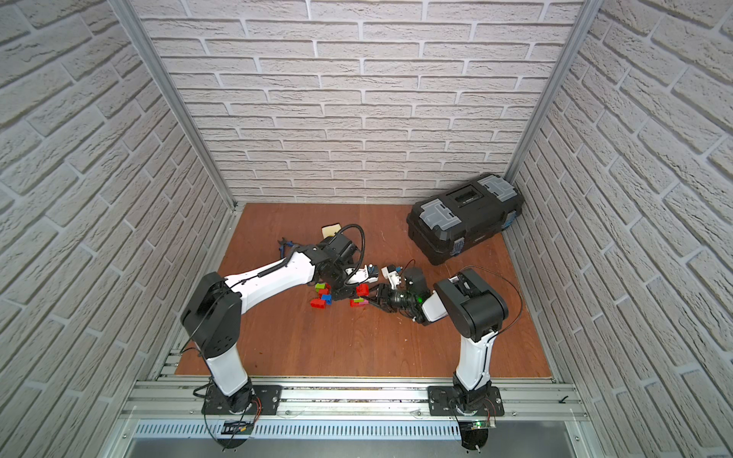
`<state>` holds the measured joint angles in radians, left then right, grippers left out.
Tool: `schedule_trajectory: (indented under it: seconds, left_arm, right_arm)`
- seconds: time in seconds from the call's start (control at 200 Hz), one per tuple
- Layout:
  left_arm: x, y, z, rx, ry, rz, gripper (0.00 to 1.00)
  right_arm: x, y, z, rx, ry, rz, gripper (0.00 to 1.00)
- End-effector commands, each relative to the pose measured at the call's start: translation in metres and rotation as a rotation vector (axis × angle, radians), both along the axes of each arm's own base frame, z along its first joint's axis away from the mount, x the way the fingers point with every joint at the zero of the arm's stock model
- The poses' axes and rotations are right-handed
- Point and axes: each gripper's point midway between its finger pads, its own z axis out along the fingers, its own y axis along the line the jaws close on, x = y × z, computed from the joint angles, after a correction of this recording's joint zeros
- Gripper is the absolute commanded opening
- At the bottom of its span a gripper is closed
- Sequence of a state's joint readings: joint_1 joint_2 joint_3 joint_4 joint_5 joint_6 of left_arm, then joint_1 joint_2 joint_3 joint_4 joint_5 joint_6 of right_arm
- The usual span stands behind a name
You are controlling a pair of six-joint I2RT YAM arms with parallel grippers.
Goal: Assemble the letter s with lego
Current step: Assemble the lego brick with the lego brick.
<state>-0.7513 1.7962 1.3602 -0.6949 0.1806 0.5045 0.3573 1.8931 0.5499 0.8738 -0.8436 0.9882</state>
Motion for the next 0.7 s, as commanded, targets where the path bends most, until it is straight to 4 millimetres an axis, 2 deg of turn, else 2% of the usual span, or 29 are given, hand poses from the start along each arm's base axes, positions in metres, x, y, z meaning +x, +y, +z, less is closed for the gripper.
schedule_trajectory:
  seconds: [0.0, 0.265, 0.5, 0.695]
  left_arm:
    - [-0.016, 0.026, -0.026, 0.124, 0.057, -0.011, 0.16]
    - [-0.016, 0.027, -0.015, 0.105, 0.053, -0.005, 0.15]
    - [-0.006, 0.026, -0.029, 0.131, 0.040, 0.021, 0.16]
    - [-0.009, 0.020, -0.034, 0.130, 0.053, 0.003, 0.17]
  right_arm:
    - [-0.015, -0.015, -0.042, -0.097, 0.134, -0.047, 0.61]
    - [-0.017, -0.016, -0.046, -0.113, 0.145, -0.048, 0.61]
    - [-0.017, -0.016, -0.045, -0.110, 0.145, -0.047, 0.61]
    - [-0.018, -0.016, -0.046, -0.108, 0.146, -0.045, 0.60]
